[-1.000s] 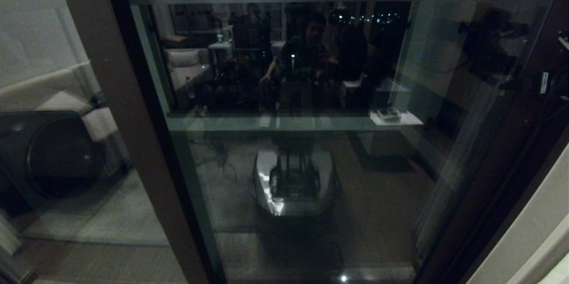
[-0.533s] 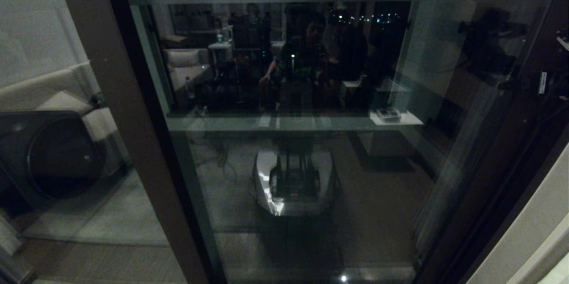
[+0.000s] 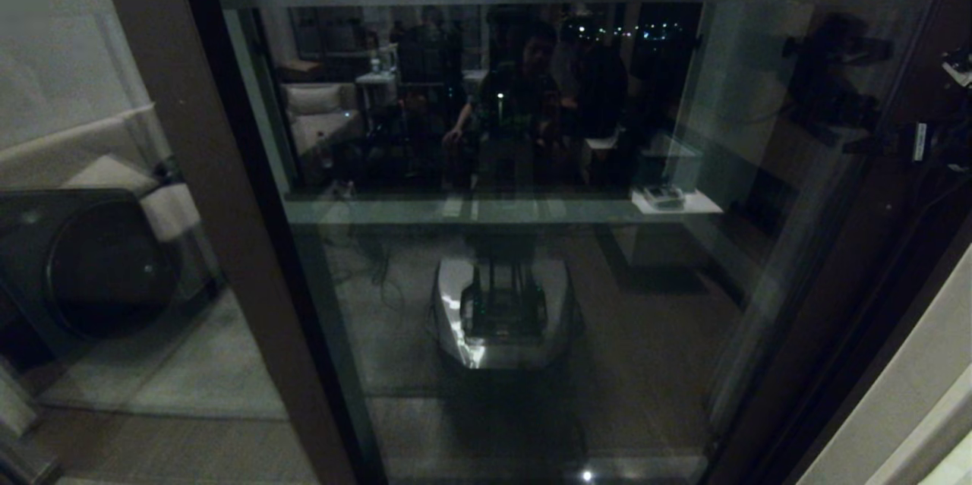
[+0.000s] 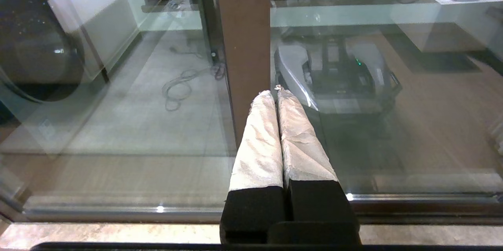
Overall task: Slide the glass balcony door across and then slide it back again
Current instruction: Open the slid door
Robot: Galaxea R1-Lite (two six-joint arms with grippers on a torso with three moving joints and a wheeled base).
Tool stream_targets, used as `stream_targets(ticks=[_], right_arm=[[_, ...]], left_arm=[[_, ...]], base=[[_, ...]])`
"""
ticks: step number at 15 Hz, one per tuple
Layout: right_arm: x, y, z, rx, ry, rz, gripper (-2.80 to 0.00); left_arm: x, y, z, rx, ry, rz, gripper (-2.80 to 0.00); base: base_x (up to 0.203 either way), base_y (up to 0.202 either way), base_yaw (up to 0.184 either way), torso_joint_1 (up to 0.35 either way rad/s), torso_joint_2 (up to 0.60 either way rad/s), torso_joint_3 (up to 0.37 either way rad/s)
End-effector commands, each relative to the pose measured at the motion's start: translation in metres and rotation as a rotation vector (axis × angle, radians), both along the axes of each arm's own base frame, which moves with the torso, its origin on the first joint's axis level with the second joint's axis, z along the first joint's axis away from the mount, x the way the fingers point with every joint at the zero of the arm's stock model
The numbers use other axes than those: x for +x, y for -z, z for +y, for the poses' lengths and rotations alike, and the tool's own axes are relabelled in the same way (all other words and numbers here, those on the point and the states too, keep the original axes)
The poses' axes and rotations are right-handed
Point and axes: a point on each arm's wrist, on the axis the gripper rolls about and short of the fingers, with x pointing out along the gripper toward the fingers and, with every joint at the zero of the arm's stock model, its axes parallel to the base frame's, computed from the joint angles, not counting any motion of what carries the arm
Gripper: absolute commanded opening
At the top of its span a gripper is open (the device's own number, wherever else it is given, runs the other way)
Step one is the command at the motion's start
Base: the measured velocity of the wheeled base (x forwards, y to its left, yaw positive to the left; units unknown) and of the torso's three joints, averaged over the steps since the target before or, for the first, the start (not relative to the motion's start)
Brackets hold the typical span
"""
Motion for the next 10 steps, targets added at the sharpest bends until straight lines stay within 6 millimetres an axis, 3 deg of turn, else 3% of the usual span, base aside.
stream_targets(ticks=[1,10], right_arm=[[-0.0013,-0.0014,0.0022,-0.001,-0.006,-0.001,0.00],[0.0006,0.0017,0.0085,0.002,-0.022,0.009,0.00]], left_arm=[[0.0000,0.0001,0.0000,0.001,-0.001,0.000,-2.80],[0.0000,0.0001,0.0000,0.001,-0.001,0.000,-2.80]], base=[[0.000,0.000,0.000,0.000,0.00,0.000],[0.000,0.000,0.000,0.000,0.00,0.000]])
